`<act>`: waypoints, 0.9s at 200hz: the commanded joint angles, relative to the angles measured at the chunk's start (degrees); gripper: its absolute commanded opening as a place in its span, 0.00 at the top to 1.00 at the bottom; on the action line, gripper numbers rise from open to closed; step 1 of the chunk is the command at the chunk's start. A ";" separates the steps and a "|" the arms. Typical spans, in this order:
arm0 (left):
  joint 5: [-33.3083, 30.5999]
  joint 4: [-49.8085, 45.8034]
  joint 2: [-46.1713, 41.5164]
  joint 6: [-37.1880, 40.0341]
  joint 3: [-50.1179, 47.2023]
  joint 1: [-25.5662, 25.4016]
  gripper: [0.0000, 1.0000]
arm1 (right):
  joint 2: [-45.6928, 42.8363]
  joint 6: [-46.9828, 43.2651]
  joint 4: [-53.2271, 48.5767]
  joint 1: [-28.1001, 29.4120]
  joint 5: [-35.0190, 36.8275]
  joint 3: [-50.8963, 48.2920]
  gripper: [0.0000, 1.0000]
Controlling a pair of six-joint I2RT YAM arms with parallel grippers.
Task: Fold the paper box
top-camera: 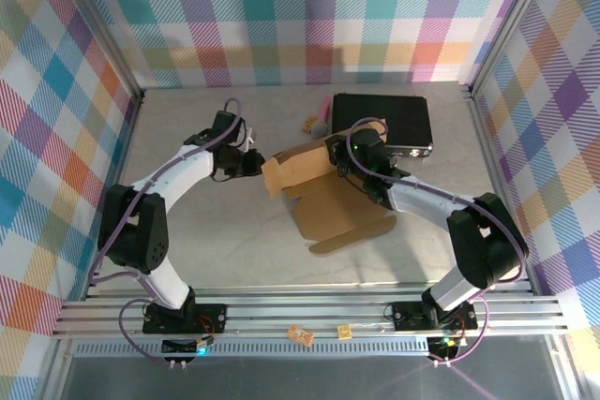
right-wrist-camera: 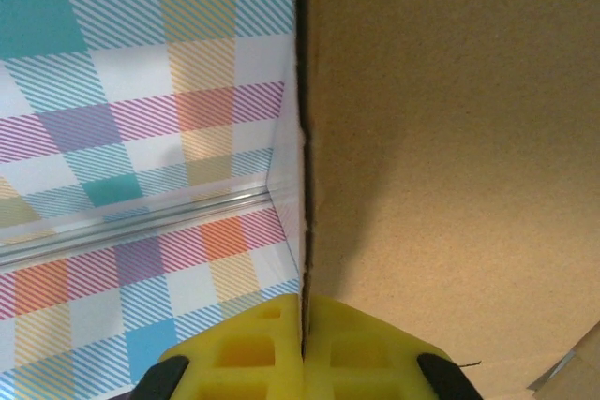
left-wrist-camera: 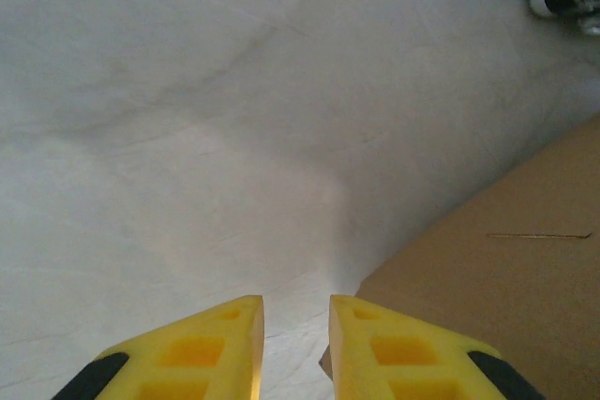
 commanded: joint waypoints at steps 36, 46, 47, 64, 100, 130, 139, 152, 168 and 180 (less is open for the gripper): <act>-0.13 6.01 -3.84 -2.64 -2.20 -4.03 0.74 | 0.97 -0.08 5.59 -1.60 -2.51 -0.33 1.00; -0.04 6.53 -4.24 -3.32 -2.69 -4.58 0.74 | 1.70 0.51 7.00 -1.73 -2.82 -0.54 1.00; -0.04 6.57 -4.26 -3.38 -2.75 -4.63 0.74 | 1.78 0.55 7.08 -1.73 -2.83 -0.50 1.00; -1.29 6.16 -4.91 -3.78 -2.72 -5.59 0.72 | 2.51 1.03 7.54 -1.95 -3.24 -0.29 1.00; -6.38 4.82 -7.81 -4.06 -1.78 -5.56 0.63 | 2.56 0.77 6.32 -2.35 -4.22 0.18 1.00; -14.49 1.26 -10.77 -4.77 0.59 -5.17 0.53 | 2.43 0.77 5.77 -2.61 -4.59 -0.07 1.00; -14.77 1.86 -12.41 -5.75 0.01 -4.58 0.49 | 2.51 0.94 5.70 -2.62 -4.63 -0.07 1.00; -13.33 2.71 -14.60 -7.37 -0.68 -3.49 0.47 | 2.61 0.94 5.63 -2.70 -4.67 0.09 1.00; -11.19 2.80 -15.56 -9.23 -0.63 -2.39 0.42 | 2.84 1.12 5.65 -2.70 -4.85 0.45 1.00; -8.26 3.24 -14.97 -9.94 -0.07 -1.72 0.39 | 3.10 1.12 5.68 -2.71 -5.17 0.66 1.00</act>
